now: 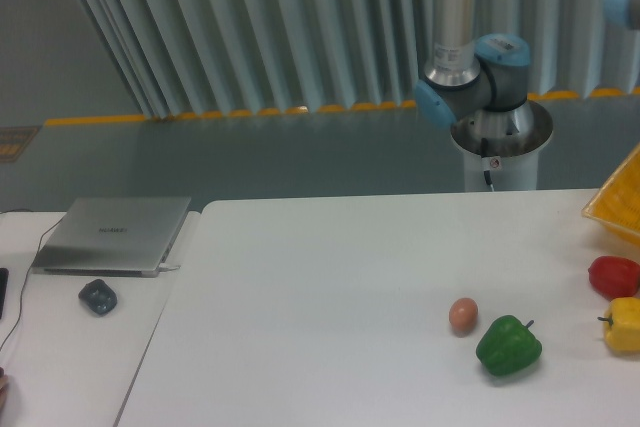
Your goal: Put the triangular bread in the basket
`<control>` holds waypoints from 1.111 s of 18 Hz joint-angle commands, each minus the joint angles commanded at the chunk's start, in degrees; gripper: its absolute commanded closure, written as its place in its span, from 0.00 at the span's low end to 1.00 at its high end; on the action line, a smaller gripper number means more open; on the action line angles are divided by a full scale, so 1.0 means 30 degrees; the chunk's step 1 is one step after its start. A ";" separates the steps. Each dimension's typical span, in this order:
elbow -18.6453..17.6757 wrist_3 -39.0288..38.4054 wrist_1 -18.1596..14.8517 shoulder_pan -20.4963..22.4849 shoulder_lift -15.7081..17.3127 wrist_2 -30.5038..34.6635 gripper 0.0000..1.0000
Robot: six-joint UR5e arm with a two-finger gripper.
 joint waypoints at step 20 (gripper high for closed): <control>-0.1027 0.5165 0.2141 0.2234 -0.2054 -0.0030 0.00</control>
